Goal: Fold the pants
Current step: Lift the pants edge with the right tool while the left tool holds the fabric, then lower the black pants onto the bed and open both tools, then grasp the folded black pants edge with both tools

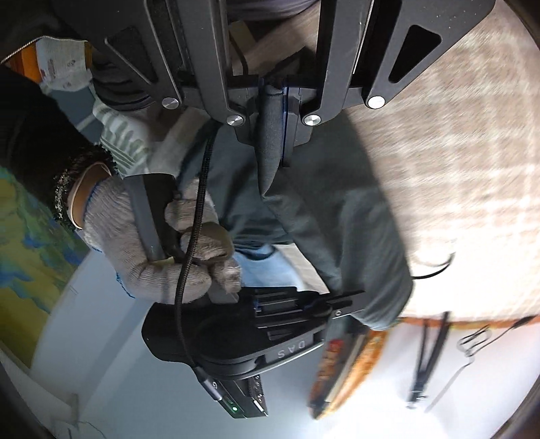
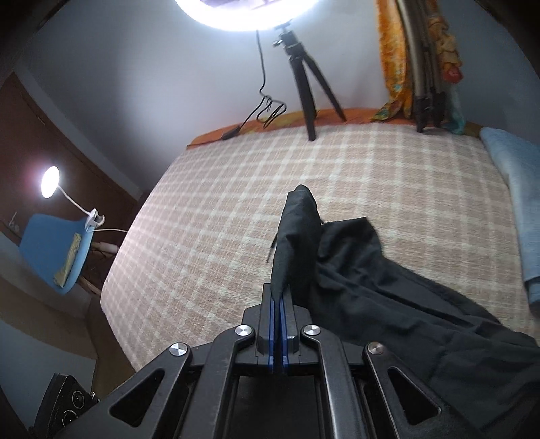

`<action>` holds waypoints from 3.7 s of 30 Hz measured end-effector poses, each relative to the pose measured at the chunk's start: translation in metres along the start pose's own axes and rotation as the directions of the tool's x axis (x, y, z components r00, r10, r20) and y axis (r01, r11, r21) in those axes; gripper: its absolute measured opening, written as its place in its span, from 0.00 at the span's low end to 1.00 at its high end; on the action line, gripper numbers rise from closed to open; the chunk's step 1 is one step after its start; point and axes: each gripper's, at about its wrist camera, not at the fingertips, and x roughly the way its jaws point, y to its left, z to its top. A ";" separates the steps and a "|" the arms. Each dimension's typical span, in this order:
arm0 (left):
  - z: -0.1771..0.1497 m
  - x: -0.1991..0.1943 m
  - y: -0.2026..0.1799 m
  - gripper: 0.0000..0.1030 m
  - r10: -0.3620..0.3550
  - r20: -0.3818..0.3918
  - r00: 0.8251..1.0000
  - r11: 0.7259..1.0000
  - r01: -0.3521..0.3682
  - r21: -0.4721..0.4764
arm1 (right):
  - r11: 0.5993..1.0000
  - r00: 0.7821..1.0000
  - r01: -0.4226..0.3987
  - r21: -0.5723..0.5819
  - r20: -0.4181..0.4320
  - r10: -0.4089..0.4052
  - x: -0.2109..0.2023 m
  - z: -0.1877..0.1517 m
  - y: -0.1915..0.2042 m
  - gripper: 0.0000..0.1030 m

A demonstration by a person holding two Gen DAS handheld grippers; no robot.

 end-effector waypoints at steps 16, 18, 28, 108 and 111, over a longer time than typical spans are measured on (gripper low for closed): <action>0.031 0.075 -0.060 0.04 -0.147 -0.126 0.981 0.981 0.160 0.105 | 0.993 0.992 0.104 0.063 0.064 -0.108 -0.078 -0.019 -0.078 0.00; 0.032 0.084 -0.070 0.04 -0.160 -0.140 0.977 0.976 0.178 0.125 | 0.990 0.990 0.117 0.081 0.070 -0.123 -0.088 -0.022 -0.092 0.00; 0.039 0.132 -0.113 0.04 -0.225 -0.195 0.954 0.951 0.259 0.170 | 0.974 0.977 0.198 0.109 0.061 -0.206 -0.128 -0.039 -0.143 0.00; 0.049 0.175 0.037 0.53 -0.113 -0.277 0.954 0.932 0.005 -0.362 | 0.887 0.964 -0.252 0.388 0.177 0.197 -0.122 -0.171 -0.314 0.91; 0.050 0.179 0.038 0.53 -0.132 -0.268 0.954 0.923 0.020 -0.383 | 0.913 0.971 -0.230 0.338 0.145 0.191 -0.114 -0.166 -0.301 0.85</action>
